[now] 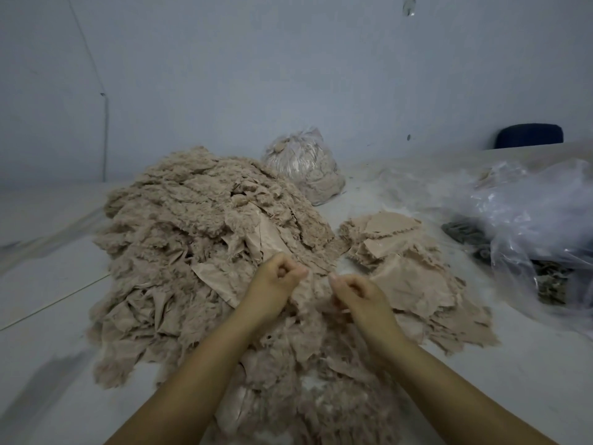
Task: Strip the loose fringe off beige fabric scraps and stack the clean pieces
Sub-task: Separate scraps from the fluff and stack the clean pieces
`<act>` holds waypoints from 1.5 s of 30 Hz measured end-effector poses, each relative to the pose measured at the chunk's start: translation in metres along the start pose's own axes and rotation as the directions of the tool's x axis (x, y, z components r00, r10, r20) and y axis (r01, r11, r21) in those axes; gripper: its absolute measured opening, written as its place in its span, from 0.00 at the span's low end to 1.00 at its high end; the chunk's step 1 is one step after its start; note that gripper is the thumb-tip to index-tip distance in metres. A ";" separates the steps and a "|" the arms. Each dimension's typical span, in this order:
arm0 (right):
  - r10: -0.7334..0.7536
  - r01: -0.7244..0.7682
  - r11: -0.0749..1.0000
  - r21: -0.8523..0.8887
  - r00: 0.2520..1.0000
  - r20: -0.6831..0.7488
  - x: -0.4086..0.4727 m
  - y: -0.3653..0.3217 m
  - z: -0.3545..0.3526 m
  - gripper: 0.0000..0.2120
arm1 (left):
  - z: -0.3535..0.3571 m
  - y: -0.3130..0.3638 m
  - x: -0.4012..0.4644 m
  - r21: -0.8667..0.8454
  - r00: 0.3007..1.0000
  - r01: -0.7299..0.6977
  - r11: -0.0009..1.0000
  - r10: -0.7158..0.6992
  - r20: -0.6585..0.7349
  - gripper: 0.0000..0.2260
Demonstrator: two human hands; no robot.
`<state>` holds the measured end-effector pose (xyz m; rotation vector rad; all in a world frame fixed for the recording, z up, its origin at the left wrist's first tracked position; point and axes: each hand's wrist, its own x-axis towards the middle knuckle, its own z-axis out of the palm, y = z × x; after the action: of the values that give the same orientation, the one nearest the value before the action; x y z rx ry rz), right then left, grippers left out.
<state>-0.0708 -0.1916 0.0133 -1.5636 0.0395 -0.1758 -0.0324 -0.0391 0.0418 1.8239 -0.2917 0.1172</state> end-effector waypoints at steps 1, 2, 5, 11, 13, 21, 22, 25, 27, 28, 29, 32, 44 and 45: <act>0.057 -0.064 0.996 0.066 0.992 0.108 -0.003 -0.004 0.005 0.23 | 0.004 0.001 -0.003 -0.050 0.995 -0.005 0.999 0.010 0.103 0.09; 0.096 -0.121 0.985 0.121 0.976 0.197 -0.004 -0.006 0.009 0.27 | 0.008 0.002 -0.006 -0.117 0.981 0.006 0.993 0.017 0.195 0.07; 0.114 -0.197 0.931 0.307 0.957 0.268 -0.003 -0.010 0.010 0.20 | 0.010 0.004 -0.009 -0.367 0.975 0.038 0.929 0.046 0.218 0.05; 0.204 -0.339 0.834 0.435 0.922 0.328 0.002 -0.015 -0.002 0.11 | 0.003 -0.002 -0.003 -0.212 0.966 0.110 0.971 -0.054 0.254 0.29; 0.225 -0.349 0.861 0.371 0.914 0.338 0.003 -0.017 -0.004 0.09 | 0.008 -0.004 -0.003 -0.233 0.942 0.169 0.958 -0.087 0.324 0.23; 0.133 -0.139 0.988 0.074 0.988 0.081 0.009 -0.011 -0.012 0.09 | 0.018 -0.006 -0.003 -0.247 0.967 0.135 0.960 -0.073 0.244 0.10; 0.166 -0.172 0.983 0.068 0.982 0.091 0.010 -0.011 -0.013 0.10 | 0.018 -0.007 -0.002 -0.279 0.977 0.145 0.949 -0.093 0.190 0.12; 0.273 -0.287 0.957 0.049 0.944 0.185 0.009 -0.009 -0.018 0.14 | 0.015 -0.012 0.002 -0.229 0.983 0.123 0.966 -0.086 0.165 0.12; 0.219 -0.235 0.971 0.041 0.947 0.234 0.010 -0.007 -0.019 0.16 | 0.016 -0.011 0.001 -0.181 0.965 0.132 0.975 -0.084 0.249 0.14; 0.170 -0.188 0.980 0.061 0.959 0.225 0.010 -0.006 -0.018 0.15 | 0.017 -0.010 0.000 -0.172 0.956 0.143 0.975 -0.091 0.280 0.16; 0.135 -0.152 0.985 0.077 0.971 0.196 0.010 -0.005 -0.016 0.12 | 0.018 -0.010 0.000 -0.173 0.951 0.150 0.973 -0.094 0.295 0.17; 0.094 -0.100 0.992 0.075 0.992 0.087 0.012 -0.001 -0.012 0.13 | 0.017 -0.008 0.001 -0.221 0.942 0.183 0.958 -0.107 0.318 0.16; 0.016 -0.011 0.998 -0.065 0.997 0.074 0.011 0.009 -0.008 0.15 | 0.040 -0.008 0.003 -0.022 1.000 0.027 0.999 -0.027 0.015 0.12; 0.032 -0.028 0.998 -0.063 0.998 0.060 0.012 0.009 -0.009 0.17 | 0.040 -0.009 0.003 0.018 1.000 0.005 1.000 -0.005 -0.014 0.13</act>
<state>-0.0596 -0.2017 0.0048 -1.6282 0.0208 -0.1042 -0.0298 -0.0753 0.0230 1.8405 -0.2775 0.1294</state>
